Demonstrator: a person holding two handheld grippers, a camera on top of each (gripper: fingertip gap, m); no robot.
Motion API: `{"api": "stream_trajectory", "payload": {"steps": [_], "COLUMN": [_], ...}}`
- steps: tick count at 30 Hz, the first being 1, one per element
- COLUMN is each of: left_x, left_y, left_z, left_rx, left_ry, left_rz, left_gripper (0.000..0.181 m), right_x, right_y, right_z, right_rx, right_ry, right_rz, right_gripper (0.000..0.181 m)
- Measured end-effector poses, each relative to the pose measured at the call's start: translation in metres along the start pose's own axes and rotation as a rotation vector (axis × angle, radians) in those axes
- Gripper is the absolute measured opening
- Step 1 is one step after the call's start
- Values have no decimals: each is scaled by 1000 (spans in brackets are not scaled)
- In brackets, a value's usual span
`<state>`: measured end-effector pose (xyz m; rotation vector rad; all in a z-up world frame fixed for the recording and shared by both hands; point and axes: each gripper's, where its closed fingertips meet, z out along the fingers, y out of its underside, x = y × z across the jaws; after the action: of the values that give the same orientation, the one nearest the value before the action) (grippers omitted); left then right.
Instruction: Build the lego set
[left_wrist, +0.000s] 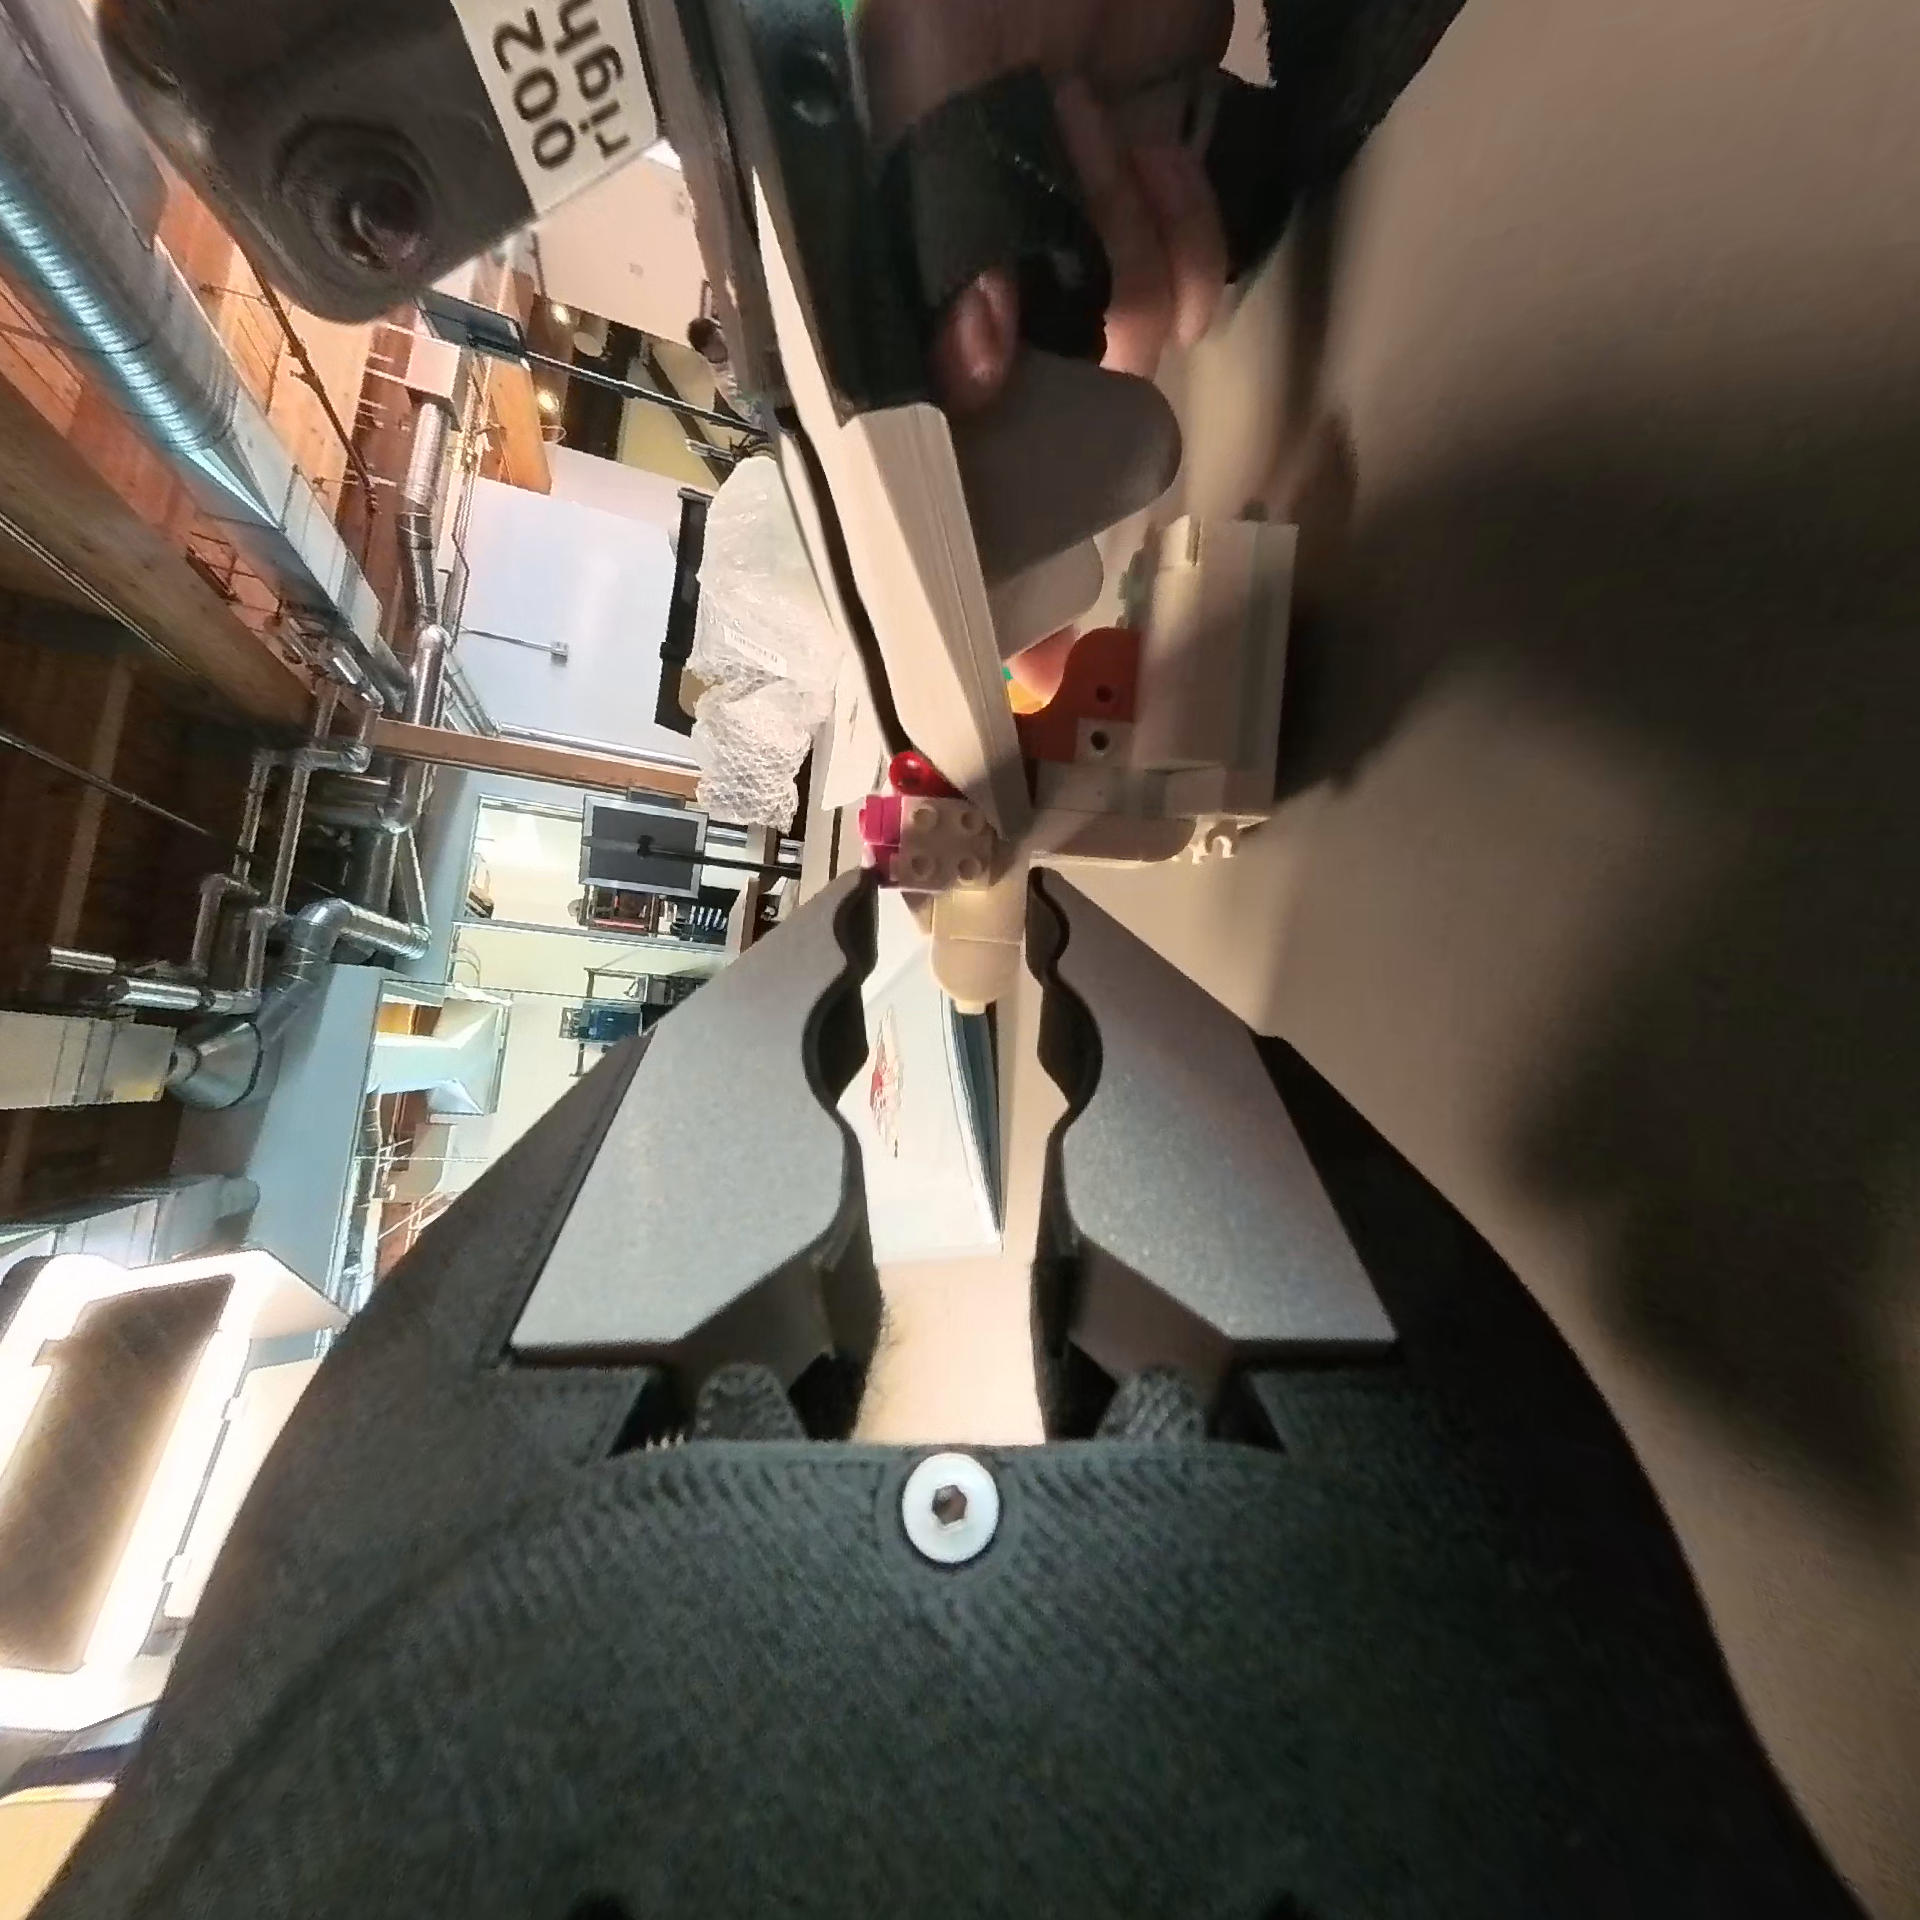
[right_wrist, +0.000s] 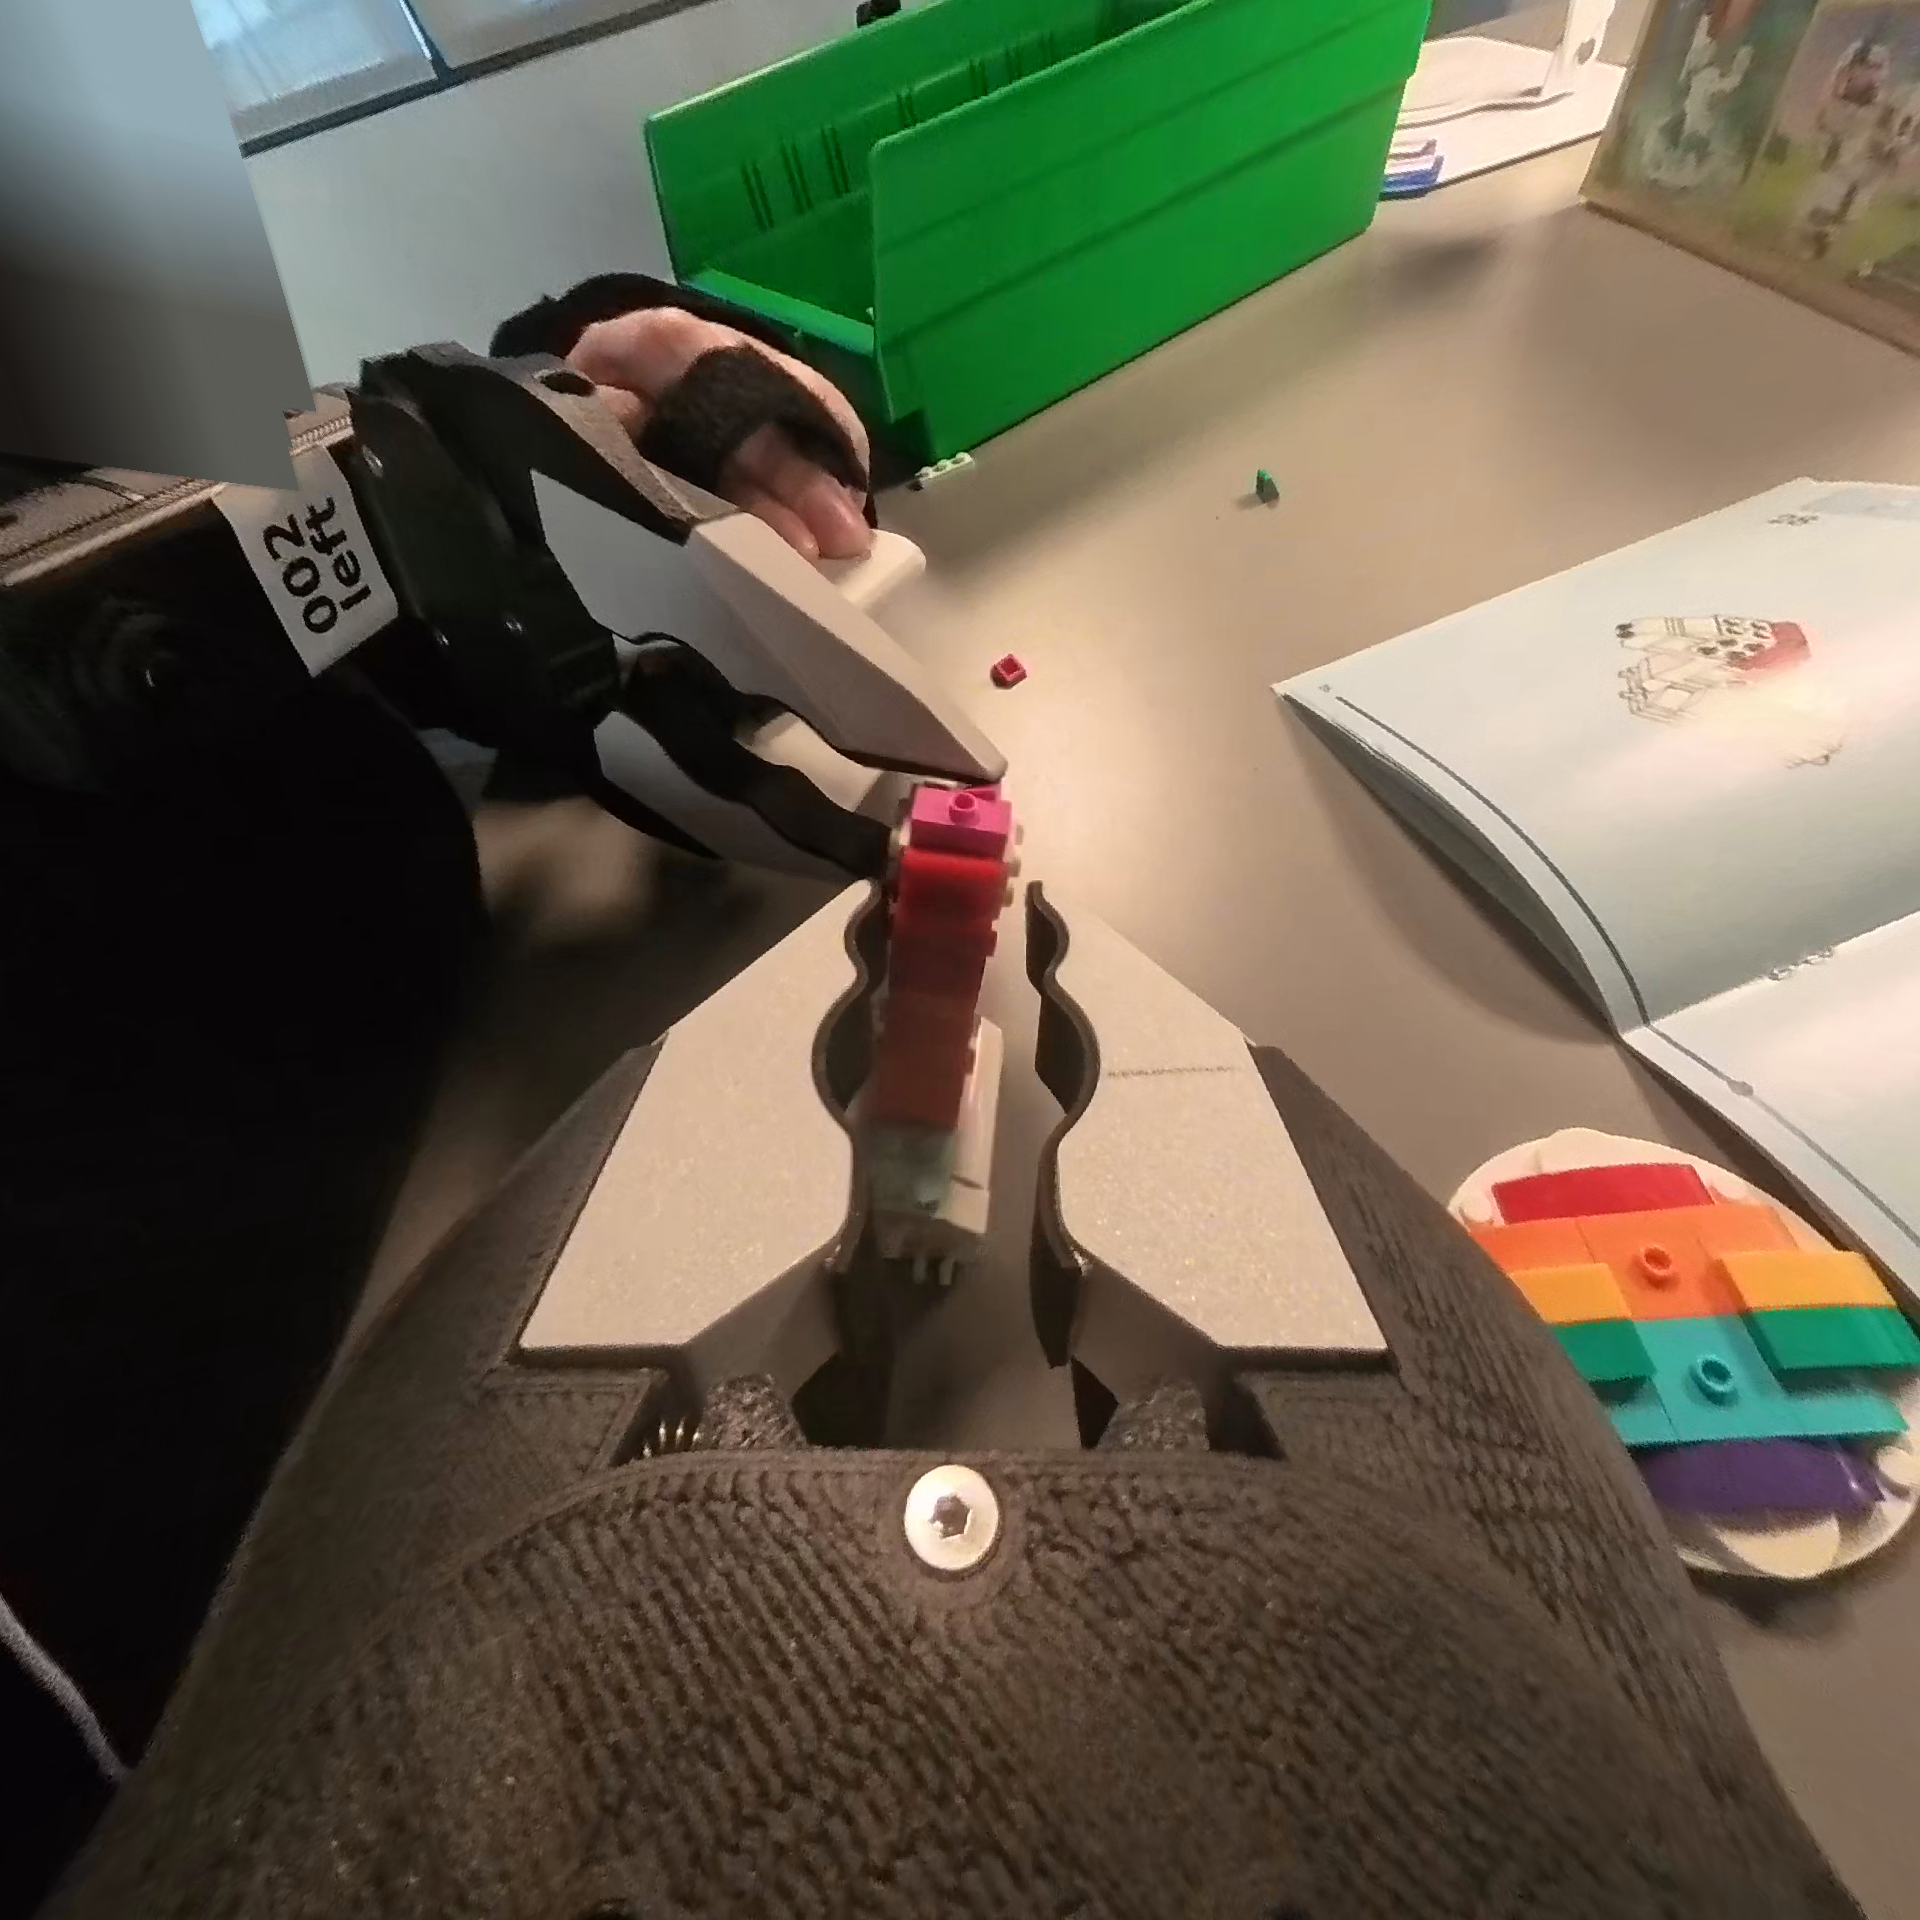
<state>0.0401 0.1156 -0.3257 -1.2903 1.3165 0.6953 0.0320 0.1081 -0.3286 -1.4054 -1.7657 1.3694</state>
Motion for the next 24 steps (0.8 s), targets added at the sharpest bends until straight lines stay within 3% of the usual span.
{"api": "stream_trajectory", "payload": {"steps": [1,3,7,16,24], "left_x": [0,0,0,-6,-7], "left_y": [0,-2,-3,-4,-3], "left_z": [0,0,0,-3,-3], "left_rx": [2,8,10,12,-11], "left_ry": [0,-3,-5,-36,-41], "left_rz": [1,5,7,20,61], "left_gripper": [27,26,27,28,27], "right_x": [-3,-8,-2,-5,-4], "right_y": [-2,-4,-4,-10,-11], "right_z": [1,2,3,2,2], "right_rx": [13,28,23,16,-2], "right_ry": [-14,-46,-3,69,101], "right_rz": [1,24,27,-122,-109], "right_gripper": [30,37,24,22,22]}}
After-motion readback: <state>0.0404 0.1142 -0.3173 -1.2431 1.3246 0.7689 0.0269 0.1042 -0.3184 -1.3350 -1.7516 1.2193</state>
